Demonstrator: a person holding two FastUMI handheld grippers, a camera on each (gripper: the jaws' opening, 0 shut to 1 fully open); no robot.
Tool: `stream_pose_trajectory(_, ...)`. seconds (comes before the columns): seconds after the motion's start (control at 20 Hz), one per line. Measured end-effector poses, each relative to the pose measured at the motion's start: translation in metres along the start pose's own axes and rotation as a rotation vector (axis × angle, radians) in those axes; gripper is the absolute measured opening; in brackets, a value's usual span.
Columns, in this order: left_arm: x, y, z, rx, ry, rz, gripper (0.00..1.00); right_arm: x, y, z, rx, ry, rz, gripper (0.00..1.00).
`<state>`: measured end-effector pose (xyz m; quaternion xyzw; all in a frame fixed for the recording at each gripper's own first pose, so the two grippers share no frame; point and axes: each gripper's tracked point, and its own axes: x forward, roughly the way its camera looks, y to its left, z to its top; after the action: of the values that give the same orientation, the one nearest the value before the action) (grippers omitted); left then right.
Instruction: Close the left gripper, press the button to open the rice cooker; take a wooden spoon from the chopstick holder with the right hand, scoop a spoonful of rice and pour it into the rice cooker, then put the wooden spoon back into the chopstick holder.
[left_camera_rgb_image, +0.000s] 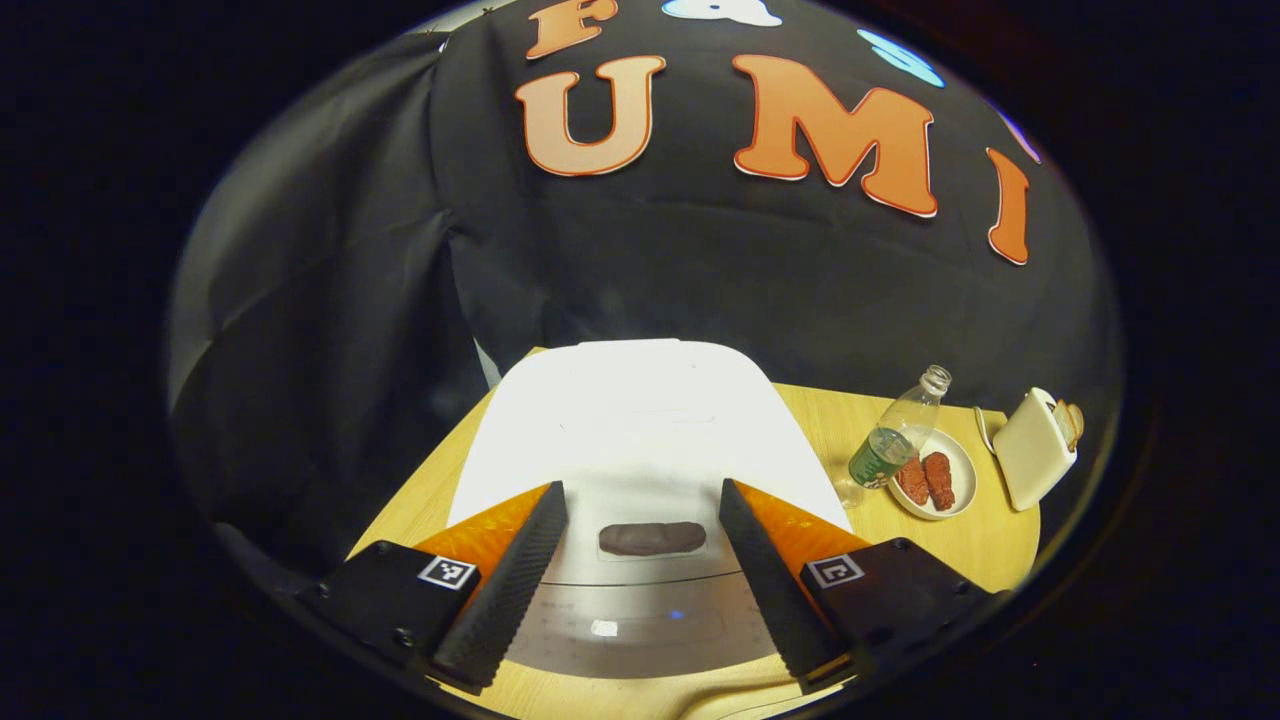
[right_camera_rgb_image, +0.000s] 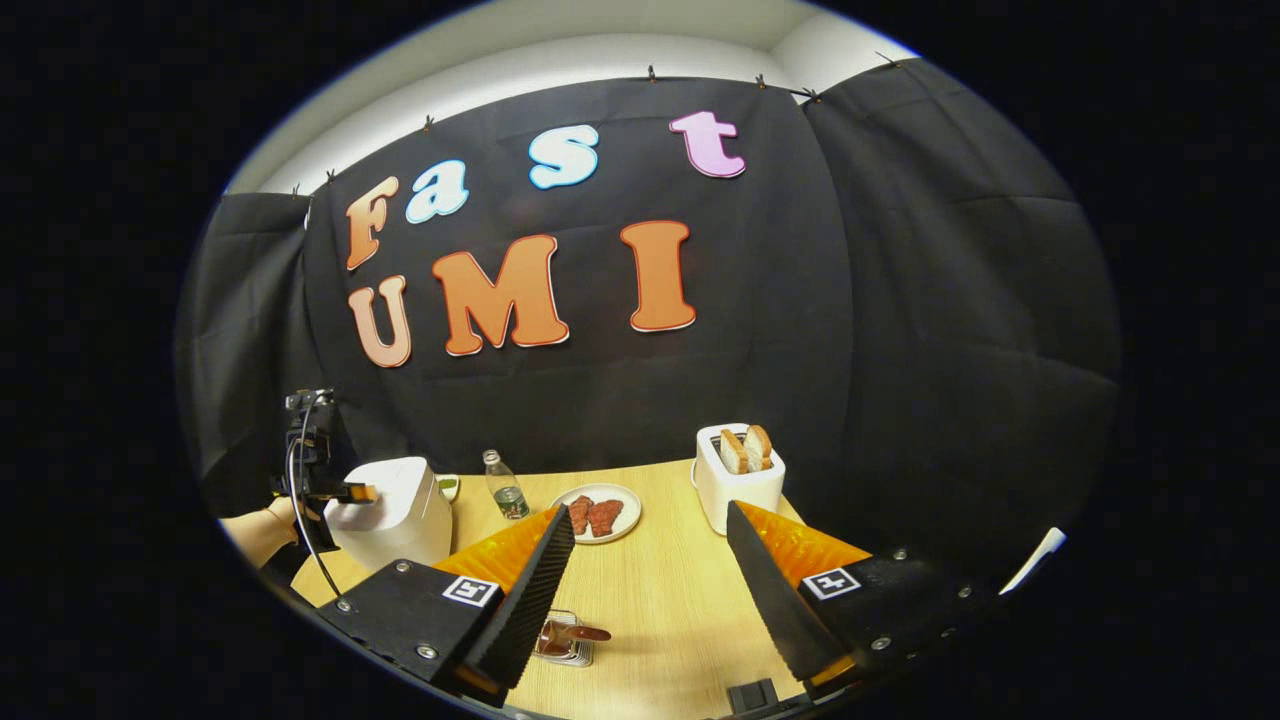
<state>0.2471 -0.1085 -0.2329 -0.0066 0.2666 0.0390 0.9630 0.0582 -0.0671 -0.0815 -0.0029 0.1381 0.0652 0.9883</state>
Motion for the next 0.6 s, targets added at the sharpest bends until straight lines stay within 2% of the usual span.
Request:
stream_pose_trajectory(0.35, -0.130, 0.000, 0.107, -0.007, -0.237, -0.109, 1.00, -0.016, -0.008, 0.047, -0.060, -0.083, -0.037, 0.95)
stream_pose_trajectory(0.6, -0.231, 0.035, 0.131, 0.063, -0.361, -0.049, 1.00, -0.029, -0.004, 0.082, -0.042, -0.149, -0.016, 0.95)
